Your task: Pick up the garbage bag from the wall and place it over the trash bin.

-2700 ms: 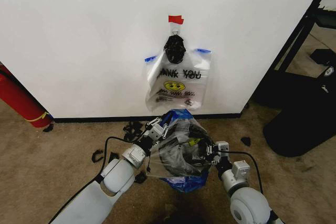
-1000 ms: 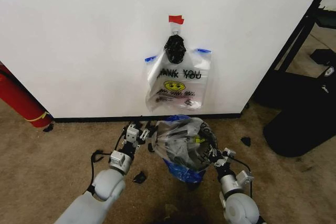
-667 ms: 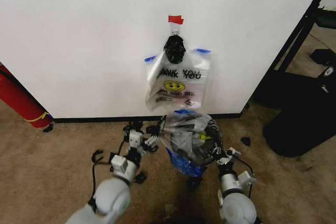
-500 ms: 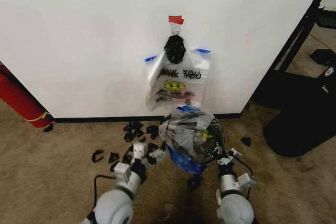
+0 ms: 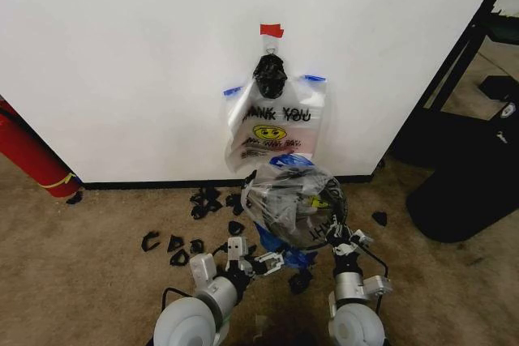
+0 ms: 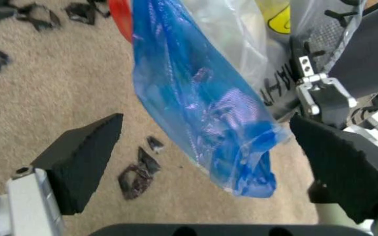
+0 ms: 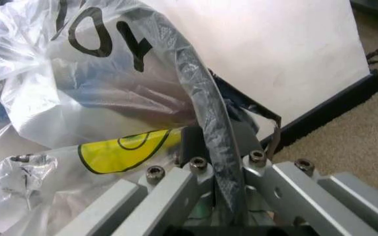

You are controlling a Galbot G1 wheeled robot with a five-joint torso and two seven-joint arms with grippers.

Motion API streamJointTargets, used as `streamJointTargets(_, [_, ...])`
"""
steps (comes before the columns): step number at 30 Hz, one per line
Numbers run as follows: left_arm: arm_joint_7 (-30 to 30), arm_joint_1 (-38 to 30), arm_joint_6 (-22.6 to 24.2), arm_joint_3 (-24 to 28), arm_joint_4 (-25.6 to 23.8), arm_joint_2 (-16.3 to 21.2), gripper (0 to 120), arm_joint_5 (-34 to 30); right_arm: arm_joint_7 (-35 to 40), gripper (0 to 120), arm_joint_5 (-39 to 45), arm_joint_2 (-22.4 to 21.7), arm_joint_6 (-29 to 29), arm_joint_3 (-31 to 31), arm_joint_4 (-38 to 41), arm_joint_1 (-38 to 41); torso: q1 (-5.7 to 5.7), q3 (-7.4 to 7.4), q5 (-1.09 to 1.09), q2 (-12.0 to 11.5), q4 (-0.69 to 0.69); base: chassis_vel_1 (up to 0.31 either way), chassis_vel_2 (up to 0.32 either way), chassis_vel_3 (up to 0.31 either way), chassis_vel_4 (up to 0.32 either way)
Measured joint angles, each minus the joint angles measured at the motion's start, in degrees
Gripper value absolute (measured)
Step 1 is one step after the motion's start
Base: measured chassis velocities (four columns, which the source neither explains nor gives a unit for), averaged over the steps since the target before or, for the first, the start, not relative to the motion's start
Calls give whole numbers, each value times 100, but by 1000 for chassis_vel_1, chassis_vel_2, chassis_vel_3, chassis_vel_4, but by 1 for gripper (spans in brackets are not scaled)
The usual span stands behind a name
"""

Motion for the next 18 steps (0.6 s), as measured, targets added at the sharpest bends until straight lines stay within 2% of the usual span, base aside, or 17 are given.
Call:
streamJointTargets(4, [-105,-8,76,1,-41,-50,94,-152,-15,0,-26,8,5,0,2,3,0,0,0,0,0,0,0,0,0])
streamJointTargets(9, [-205,-1,131,5,-87,-183,74,-474,-18,0,-30,38,5,7,17,38,0,0,0,0,0,0,0,0,0])
streamJointTargets(10, [-206,-8,131,5,-83,-202,69,-498,-19,0,-30,40,5,7,19,40,0,0,0,0,0,0,0,0,0])
streamJointTargets(11, [-206,-8,131,5,-83,-202,69,-498,-19,0,-30,40,5,7,19,40,0,0,0,0,0,0,0,0,0])
streamJointTargets(18, [-206,-22,122,22,-51,-214,39,-541,-19,0,-31,17,2,17,37,40,0,0,0,0,0,0,0,0,0])
